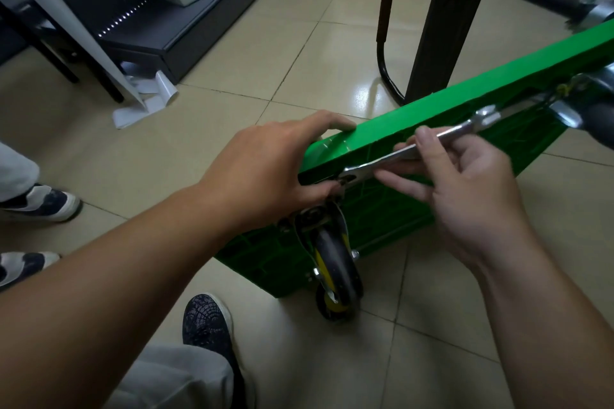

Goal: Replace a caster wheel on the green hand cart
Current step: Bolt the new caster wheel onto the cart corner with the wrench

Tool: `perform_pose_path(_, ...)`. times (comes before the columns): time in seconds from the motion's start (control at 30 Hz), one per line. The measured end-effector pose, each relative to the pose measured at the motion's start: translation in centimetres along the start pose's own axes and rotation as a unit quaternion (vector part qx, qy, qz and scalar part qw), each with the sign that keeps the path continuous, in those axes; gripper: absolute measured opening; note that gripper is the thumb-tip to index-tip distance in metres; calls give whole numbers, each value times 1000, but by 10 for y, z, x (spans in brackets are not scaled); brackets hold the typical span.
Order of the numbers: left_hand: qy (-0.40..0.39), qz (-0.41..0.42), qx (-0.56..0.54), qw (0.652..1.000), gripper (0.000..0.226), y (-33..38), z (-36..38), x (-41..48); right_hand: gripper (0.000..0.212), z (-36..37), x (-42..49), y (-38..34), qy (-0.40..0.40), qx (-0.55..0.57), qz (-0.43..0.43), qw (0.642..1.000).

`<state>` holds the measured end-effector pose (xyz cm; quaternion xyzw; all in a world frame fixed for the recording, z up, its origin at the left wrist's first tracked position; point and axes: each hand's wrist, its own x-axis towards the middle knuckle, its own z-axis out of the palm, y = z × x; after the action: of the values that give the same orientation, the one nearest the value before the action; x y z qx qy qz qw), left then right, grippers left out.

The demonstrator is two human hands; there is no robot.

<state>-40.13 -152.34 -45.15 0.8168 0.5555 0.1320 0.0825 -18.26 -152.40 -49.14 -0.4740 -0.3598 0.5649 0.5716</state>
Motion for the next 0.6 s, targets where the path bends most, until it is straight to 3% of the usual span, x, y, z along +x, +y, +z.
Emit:
perform_pose_path(0.13,2,1,-2,1000,70,0,1,0,19,-5,3,32,0,159,106,982)
perform_pose_path(0.33,-1,4,-30,1000,73,-3,0,0,28,5,-10,82,-12,388,193,901)
perform_pose_path(0.47,-11,4,-28,1000,76,-3,0,0,35,19,-22,105,-10,447,241,861)
perform_pose_path(0.6,-36,-2,-55,998,73,-6,-4,1,33,7,-15,105,-2,441,250,862)
